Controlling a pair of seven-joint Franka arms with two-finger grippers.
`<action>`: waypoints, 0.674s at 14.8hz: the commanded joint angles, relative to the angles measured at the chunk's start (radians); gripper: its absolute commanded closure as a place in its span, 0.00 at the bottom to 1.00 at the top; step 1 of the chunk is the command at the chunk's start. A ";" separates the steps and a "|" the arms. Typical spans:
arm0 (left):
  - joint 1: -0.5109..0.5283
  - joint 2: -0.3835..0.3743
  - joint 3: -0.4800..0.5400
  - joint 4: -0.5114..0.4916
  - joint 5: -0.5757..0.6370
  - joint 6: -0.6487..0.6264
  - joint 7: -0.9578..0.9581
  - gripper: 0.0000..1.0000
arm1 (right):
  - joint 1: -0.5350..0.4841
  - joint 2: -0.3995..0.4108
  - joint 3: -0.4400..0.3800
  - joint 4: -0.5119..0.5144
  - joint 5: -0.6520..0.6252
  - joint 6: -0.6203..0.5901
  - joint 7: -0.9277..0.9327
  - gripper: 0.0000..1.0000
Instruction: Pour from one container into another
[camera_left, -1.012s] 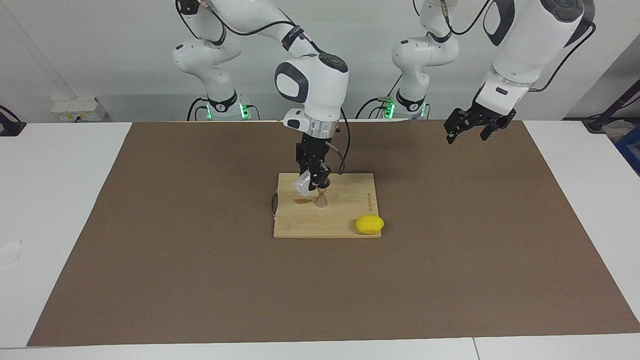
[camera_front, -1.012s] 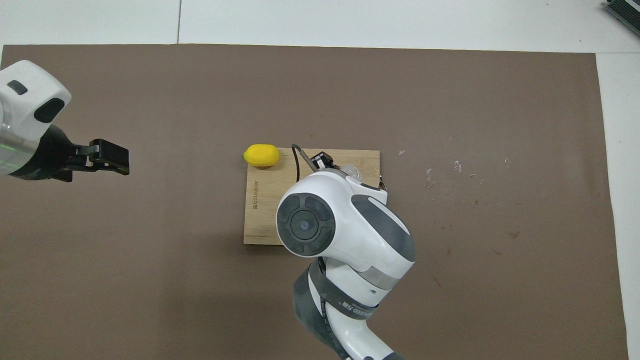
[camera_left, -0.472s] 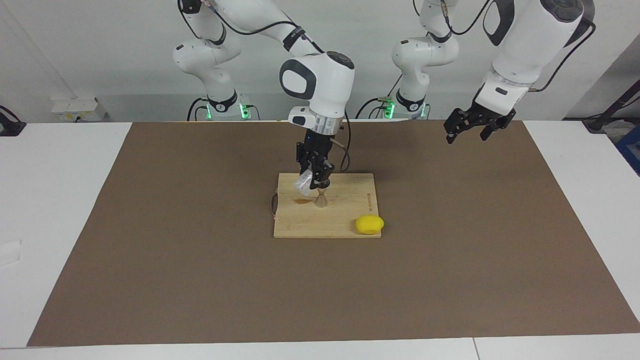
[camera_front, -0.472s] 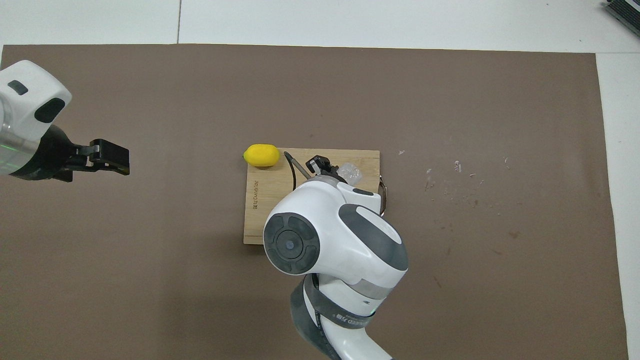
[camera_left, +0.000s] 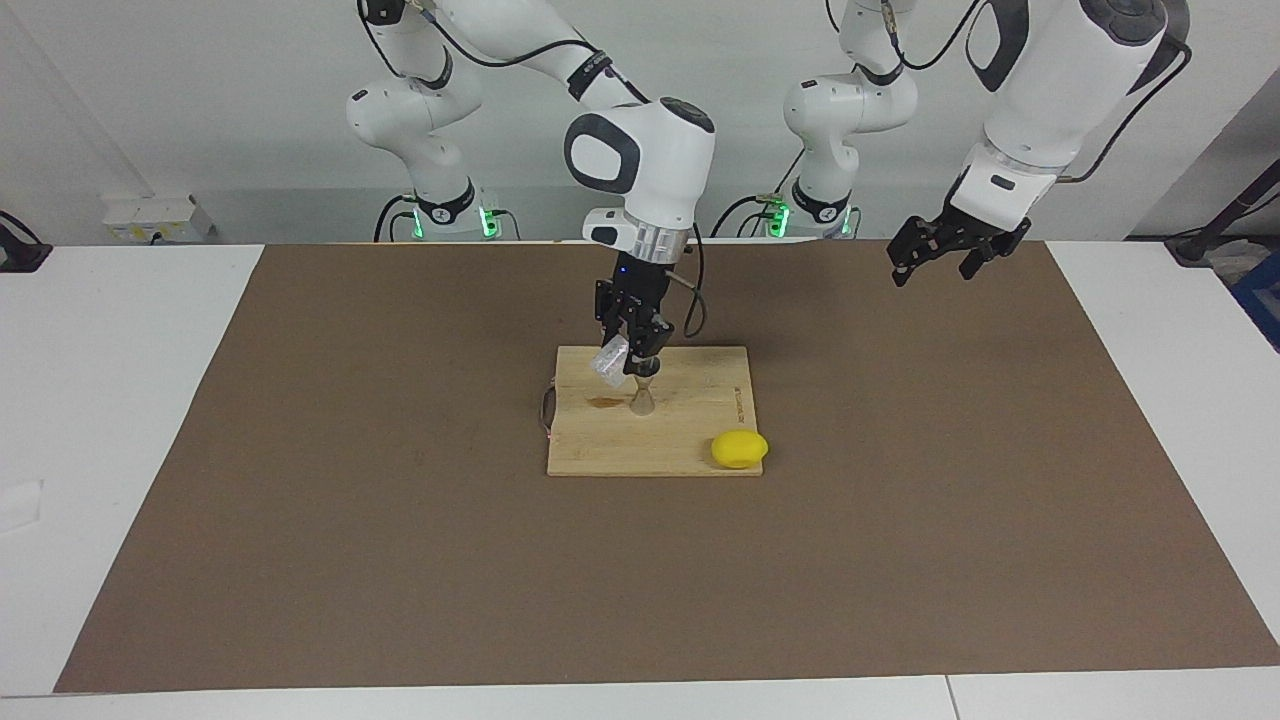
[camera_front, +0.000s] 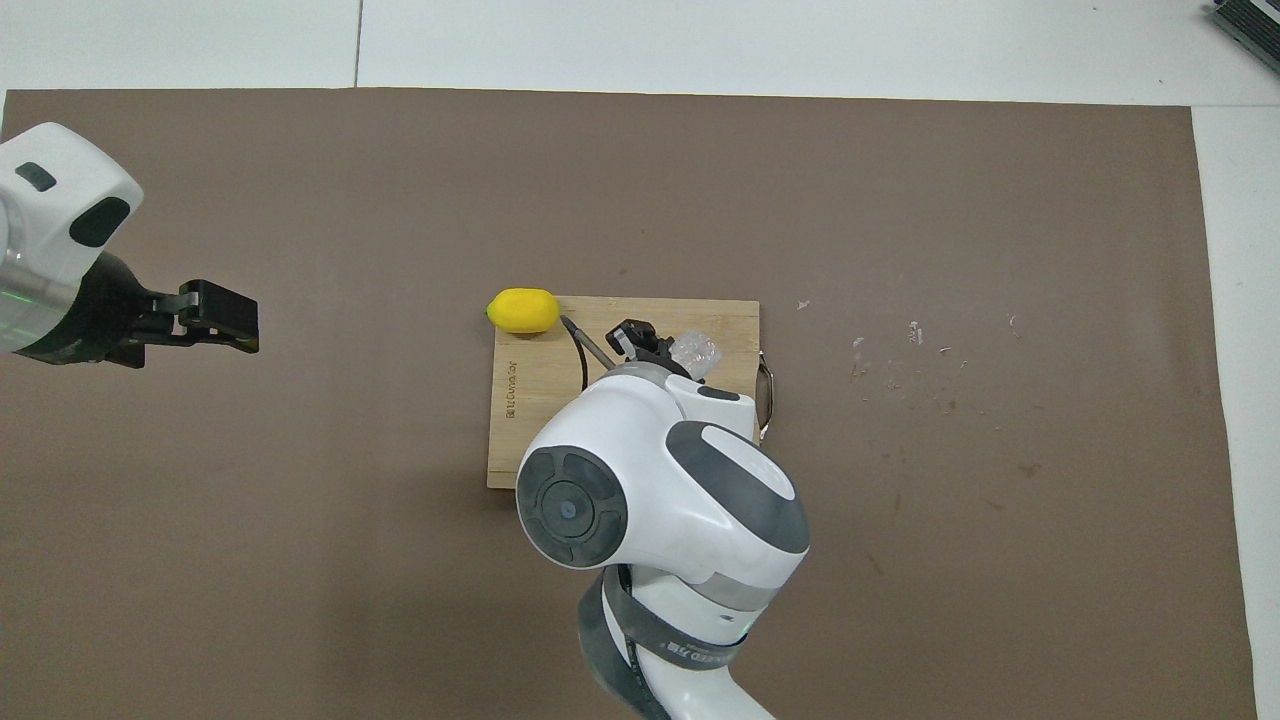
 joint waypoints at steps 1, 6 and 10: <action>0.008 -0.017 -0.005 -0.011 0.020 -0.008 -0.009 0.00 | 0.002 -0.030 0.001 -0.030 -0.034 0.008 0.014 1.00; 0.005 -0.020 0.005 -0.012 0.019 -0.014 -0.008 0.00 | 0.000 -0.028 0.001 -0.029 -0.034 0.010 0.012 1.00; 0.005 -0.022 0.005 -0.012 0.020 -0.014 -0.008 0.00 | -0.001 -0.024 0.001 -0.015 -0.017 -0.001 0.000 1.00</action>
